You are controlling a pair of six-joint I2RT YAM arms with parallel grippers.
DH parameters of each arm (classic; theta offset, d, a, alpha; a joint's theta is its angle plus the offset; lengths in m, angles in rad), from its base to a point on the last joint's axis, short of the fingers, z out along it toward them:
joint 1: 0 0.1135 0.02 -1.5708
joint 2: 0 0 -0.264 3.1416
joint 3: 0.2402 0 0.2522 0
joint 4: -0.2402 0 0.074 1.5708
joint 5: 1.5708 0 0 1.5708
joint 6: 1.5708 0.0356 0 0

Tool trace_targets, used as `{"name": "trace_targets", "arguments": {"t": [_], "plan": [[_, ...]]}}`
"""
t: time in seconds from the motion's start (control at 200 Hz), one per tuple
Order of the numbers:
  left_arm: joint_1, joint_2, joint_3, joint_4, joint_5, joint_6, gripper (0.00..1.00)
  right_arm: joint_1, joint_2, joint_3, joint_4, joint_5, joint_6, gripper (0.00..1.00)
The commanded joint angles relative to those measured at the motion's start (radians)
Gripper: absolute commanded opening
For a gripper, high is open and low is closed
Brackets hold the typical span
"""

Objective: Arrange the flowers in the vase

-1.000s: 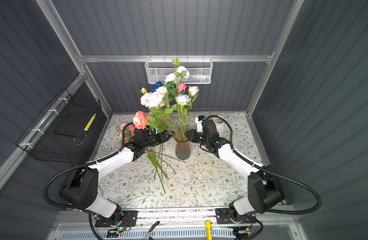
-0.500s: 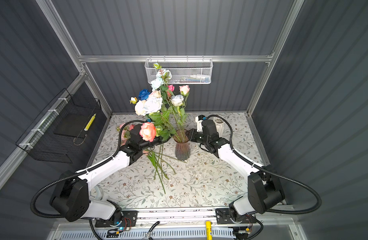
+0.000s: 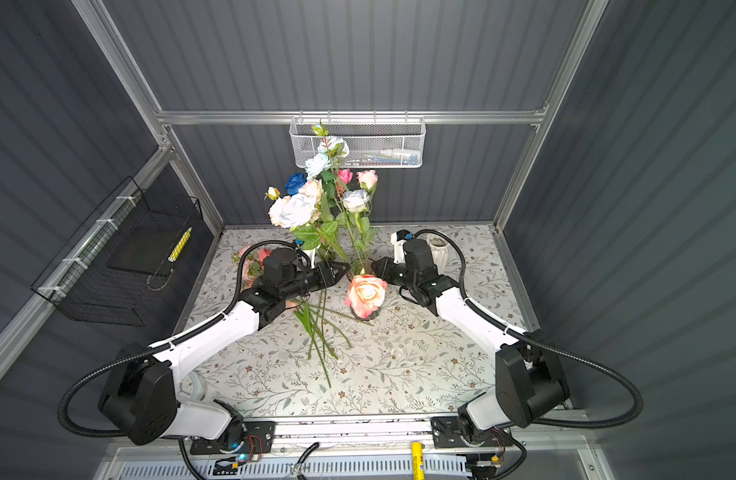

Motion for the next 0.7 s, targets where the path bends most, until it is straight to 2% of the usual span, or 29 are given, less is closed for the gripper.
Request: {"name": "trace_targets", "arguments": {"t": [0.0, 0.09, 0.365, 0.51, 0.69], "plan": [[-0.006, -0.025, 0.056, -0.140, -0.067, 0.064, 0.35, 0.008, -0.010, -0.003, 0.021, 0.004, -0.007, 0.21], [-0.006, -0.010, 0.041, -0.136, -0.058, 0.053, 0.34, 0.007, -0.011, -0.007, 0.023, 0.004, -0.005, 0.21], [-0.009, 0.059, -0.005, 0.043, 0.057, -0.025, 0.36, 0.008, -0.007, -0.007, 0.025, -0.005, 0.000, 0.21], [-0.016, 0.084, -0.010, 0.067, 0.079, -0.035, 0.22, 0.007, -0.002, -0.007, 0.031, -0.011, 0.002, 0.19], [-0.019, 0.100, -0.025, 0.089, 0.078, -0.042, 0.12, 0.007, 0.012, 0.001, 0.043, -0.021, 0.006, 0.16]]}}
